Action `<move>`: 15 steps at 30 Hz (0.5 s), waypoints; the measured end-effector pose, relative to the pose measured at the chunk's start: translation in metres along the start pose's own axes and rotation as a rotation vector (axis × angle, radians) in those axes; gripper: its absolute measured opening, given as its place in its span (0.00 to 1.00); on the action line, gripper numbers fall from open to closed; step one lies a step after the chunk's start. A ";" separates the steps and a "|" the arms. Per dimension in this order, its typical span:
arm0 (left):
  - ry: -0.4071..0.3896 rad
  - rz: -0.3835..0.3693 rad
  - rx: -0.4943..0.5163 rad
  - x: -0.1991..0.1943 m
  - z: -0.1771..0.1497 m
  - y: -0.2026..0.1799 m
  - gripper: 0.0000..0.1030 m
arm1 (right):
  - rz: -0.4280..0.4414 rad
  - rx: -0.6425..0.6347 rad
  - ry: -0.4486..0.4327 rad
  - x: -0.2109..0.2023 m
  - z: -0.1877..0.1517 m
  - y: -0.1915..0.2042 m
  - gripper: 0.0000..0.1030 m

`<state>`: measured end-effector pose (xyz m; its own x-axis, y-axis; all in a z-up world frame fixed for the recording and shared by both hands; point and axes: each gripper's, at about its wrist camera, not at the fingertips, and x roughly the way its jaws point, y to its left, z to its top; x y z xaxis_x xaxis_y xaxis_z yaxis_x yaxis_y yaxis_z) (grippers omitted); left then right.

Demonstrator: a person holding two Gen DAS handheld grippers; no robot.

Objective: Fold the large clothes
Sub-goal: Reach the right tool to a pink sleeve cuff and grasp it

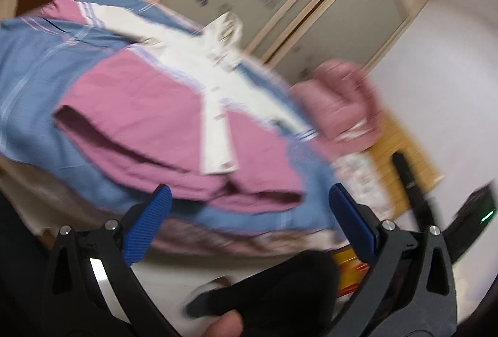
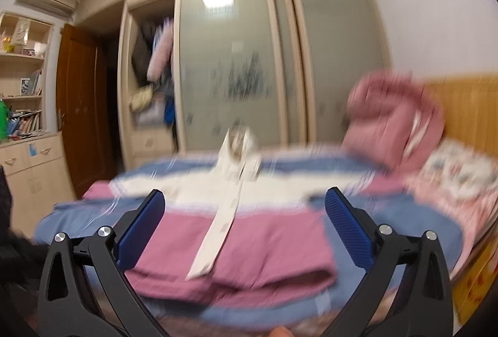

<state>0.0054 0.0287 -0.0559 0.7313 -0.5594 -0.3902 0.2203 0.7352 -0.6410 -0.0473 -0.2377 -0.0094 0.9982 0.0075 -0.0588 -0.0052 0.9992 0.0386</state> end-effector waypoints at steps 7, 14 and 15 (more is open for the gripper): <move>-0.023 -0.196 -0.001 0.003 0.001 -0.005 0.98 | 0.082 0.192 0.324 0.060 -0.043 -0.039 0.99; 0.121 -0.331 0.155 0.044 0.005 -0.032 0.98 | -0.022 0.241 0.168 0.070 -0.011 -0.108 0.99; 0.154 -0.315 0.204 0.058 0.010 -0.040 0.98 | -0.058 0.272 0.161 0.078 -0.005 -0.129 0.99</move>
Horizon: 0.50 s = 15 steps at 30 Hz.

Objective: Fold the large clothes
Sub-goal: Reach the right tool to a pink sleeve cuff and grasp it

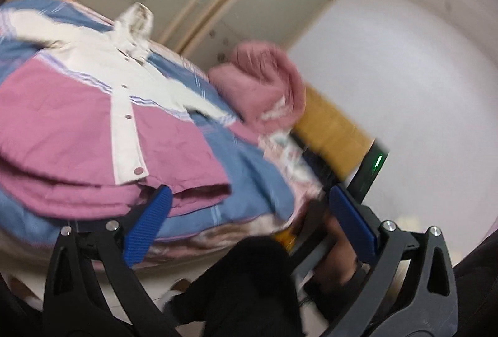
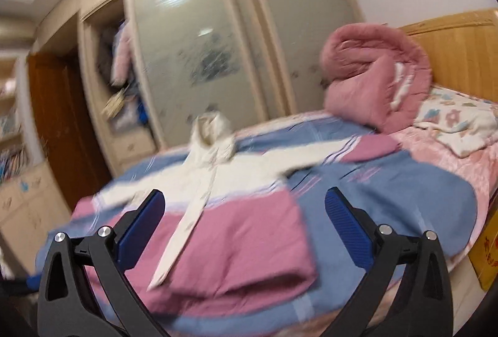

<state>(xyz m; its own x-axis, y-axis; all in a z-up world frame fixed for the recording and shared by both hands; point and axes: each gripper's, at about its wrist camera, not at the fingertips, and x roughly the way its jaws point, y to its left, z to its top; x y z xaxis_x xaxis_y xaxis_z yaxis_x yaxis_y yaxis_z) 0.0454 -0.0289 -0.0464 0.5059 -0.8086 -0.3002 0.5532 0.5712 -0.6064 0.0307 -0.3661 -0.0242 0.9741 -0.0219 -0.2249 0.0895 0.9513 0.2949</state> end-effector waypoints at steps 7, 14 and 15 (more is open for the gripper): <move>-0.120 0.341 0.273 0.077 0.082 0.034 0.98 | 0.105 0.363 0.129 0.073 0.041 -0.114 0.99; 0.002 0.640 0.106 0.132 0.086 0.158 0.98 | 0.105 0.578 0.137 0.143 0.049 -0.192 0.99; 0.005 0.616 0.056 0.130 0.089 0.166 0.98 | 0.096 0.584 0.137 0.154 0.052 -0.199 0.99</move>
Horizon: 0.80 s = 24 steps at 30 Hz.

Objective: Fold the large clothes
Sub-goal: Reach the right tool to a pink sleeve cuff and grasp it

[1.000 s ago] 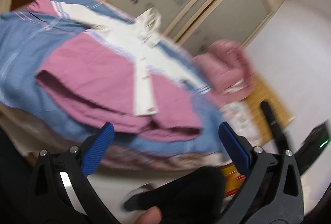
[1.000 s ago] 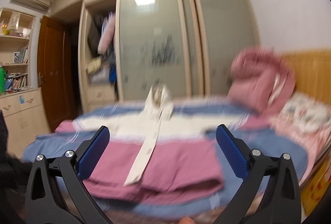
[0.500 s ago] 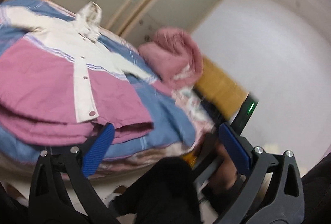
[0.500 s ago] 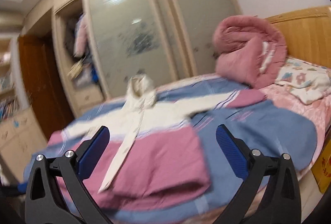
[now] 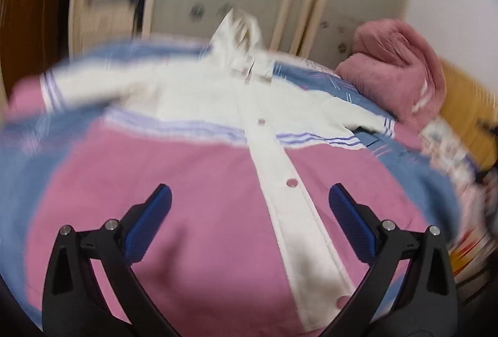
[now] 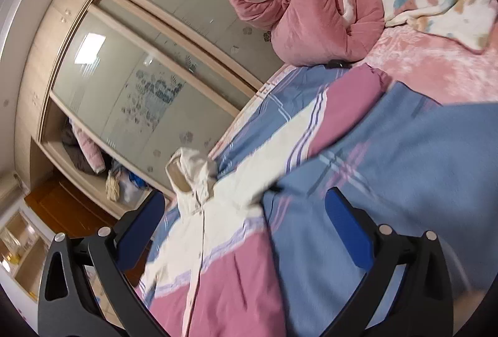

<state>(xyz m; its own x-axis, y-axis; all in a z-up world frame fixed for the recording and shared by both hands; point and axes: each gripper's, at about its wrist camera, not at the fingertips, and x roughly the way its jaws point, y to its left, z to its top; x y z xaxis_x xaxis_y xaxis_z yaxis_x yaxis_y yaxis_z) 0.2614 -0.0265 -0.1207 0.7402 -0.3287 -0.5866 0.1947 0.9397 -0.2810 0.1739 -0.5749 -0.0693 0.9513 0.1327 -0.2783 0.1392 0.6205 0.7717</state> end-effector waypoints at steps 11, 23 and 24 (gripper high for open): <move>-0.019 -0.005 -0.003 0.000 0.012 0.009 0.98 | -0.161 0.230 -0.007 0.143 0.100 -0.110 0.93; 0.053 0.028 -0.038 0.024 0.009 0.025 0.98 | -0.390 0.328 0.034 0.197 0.092 -0.169 0.49; 0.051 0.026 -0.042 0.024 0.011 0.026 0.98 | -0.410 0.325 0.043 0.199 0.093 -0.170 0.20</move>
<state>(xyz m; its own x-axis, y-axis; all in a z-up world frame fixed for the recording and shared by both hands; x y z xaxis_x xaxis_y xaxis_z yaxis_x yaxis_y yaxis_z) 0.2913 -0.0095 -0.1342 0.7107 -0.3098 -0.6316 0.1482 0.9436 -0.2961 0.3653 -0.7255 -0.2029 0.7892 -0.0349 -0.6131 0.5829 0.3570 0.7300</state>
